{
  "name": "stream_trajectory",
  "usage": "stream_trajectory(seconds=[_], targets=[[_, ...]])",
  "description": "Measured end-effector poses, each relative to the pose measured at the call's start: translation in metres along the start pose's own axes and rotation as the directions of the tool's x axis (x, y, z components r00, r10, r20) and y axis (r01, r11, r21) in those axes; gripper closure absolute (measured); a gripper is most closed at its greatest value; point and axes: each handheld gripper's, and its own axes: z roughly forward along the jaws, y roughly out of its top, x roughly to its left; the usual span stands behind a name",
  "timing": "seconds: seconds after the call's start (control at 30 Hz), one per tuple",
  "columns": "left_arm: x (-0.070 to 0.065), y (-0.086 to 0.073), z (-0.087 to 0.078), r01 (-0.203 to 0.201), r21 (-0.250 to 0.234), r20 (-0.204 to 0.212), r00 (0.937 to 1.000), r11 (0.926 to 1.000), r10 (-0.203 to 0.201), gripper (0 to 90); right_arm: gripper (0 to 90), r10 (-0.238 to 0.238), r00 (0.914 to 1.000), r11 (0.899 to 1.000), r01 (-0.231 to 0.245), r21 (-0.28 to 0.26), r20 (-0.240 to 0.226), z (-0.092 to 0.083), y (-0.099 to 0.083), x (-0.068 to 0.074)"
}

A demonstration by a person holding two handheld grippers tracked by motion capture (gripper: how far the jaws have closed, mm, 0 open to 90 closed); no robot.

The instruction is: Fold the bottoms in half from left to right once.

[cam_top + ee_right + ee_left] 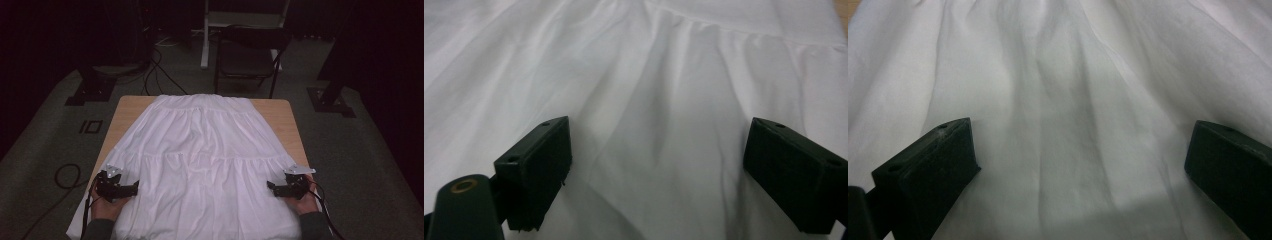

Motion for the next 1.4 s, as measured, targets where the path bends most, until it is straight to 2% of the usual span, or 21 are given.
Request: stream_trajectory(seconds=[0.07, 0.13, 0.17, 0.23, 0.27, 0.3, 0.43, 0.5, 0.57, 0.67, 0.77, 0.97, 1.07, 1.17, 1.2, 1.27, 1.4], targets=[[-0.001, 0.000, -0.001, 0.008, -0.014, -0.005, 1.0000, 0.9999, -0.008, 3.8, 11.3, -0.001, 1.0000, 1.000, 0.001, 0.000, 0.001, 0.000, 0.000, 0.000], [-0.001, 0.000, -0.003, 0.004, -0.013, -0.001, 1.0000, 0.9999, -0.004, 15.8, 11.6, 0.000, 1.0000, 1.000, 0.000, 0.000, 0.002, 0.000, 0.000, 0.000], [-0.002, 0.002, -0.006, -0.006, -0.008, 0.009, 0.9999, 1.0000, 0.006, 15.8, 12.7, 0.001, 1.0000, 1.000, -0.001, -0.001, 0.005, 0.000, 0.000, 0.000], [-0.004, 0.003, -0.007, -0.009, -0.008, 0.015, 0.9998, 0.9999, 0.009, 30.4, 20.8, 0.003, 1.0000, 1.000, -0.003, -0.010, 0.006, -0.002, -0.001, 0.001], [-0.004, 0.003, -0.008, -0.013, -0.012, 0.019, 0.9997, 0.9998, 0.013, 30.4, 20.8, 0.003, 1.0000, 1.000, -0.003, -0.010, 0.006, -0.002, -0.001, 0.001], [-0.005, 0.003, -0.008, -0.015, -0.014, 0.019, 0.9997, 0.9998, 0.016, 34.3, 23.4, 0.003, 1.0000, 1.000, -0.003, -0.012, 0.006, -0.004, -0.001, 0.002], [-0.004, 0.004, -0.020, -0.008, -0.058, 0.002, 1.0000, 0.9983, 0.008, 34.4, 31.2, 0.004, 1.0000, 1.000, -0.004, -0.017, 0.003, -0.006, -0.001, 0.003], [-0.001, 0.004, -0.028, 0.005, -0.080, -0.048, 0.9988, 0.9968, -0.009, 33.2, 34.2, 0.005, 1.0000, 1.000, -0.005, -0.018, 0.001, -0.007, -0.002, 0.004], [0.003, 0.002, -0.034, 0.017, -0.093, -0.087, 0.9959, 0.9955, -0.025, 31.8, 39.4, 0.011, 0.9999, 0.999, -0.011, -0.040, 0.003, -0.014, -0.003, 0.005], [0.011, -0.003, -0.041, 0.041, -0.096, -0.117, 0.9917, 0.9946, -0.053, 30.8, 42.8, 0.021, 0.9998, 0.998, -0.020, -0.054, 0.007, -0.019, -0.003, 0.005], [0.019, -0.009, -0.045, 0.073, -0.082, -0.147, 0.9856, 0.9940, -0.085, 30.1, 47.8, 0.048, 0.9986, 0.996, -0.046, -0.082, 0.023, -0.031, -0.006, 0.004], [0.037, -0.026, -0.055, 0.137, -0.067, -0.204, 0.9677, 0.9883, -0.148, 28.5, 44.6, 0.028, 0.9977, 0.997, -0.024, -0.068, 0.062, -0.037, -0.011, 0.011], [0.045, -0.032, -0.054, 0.180, -0.053, -0.204, 0.9610, 0.9823, -0.187, 26.6, 40.8, 0.030, 0.9970, 0.998, -0.026, -0.058, 0.071, -0.039, -0.014, 0.014], [0.047, -0.033, -0.045, 0.194, -0.003, -0.189, 0.9632, 0.9810, -0.191, 25.2, 36.4, 0.031, 0.9974, 0.999, -0.028, -0.037, 0.065, -0.039, -0.017, 0.018], [0.048, -0.033, -0.042, 0.205, 0.007, -0.172, 0.9645, 0.9788, -0.201, 25.2, 35.2, 0.021, 0.9975, 0.999, -0.020, -0.030, 0.067, -0.038, -0.018, 0.020], [0.049, -0.029, -0.040, 0.209, 0.023, -0.177, 0.9632, 0.9776, -0.202, 23.6, 33.1, 0.006, 0.9970, 1.000, -0.006, -0.007, 0.078, -0.035, -0.019, 0.023], [0.050, -0.029, -0.040, 0.209, 0.024, -0.177, 0.9635, 0.9777, -0.201, 23.6, 31.1, 0.004, 0.9963, 1.000, -0.005, 0.014, 0.086, -0.030, -0.019, 0.022]])
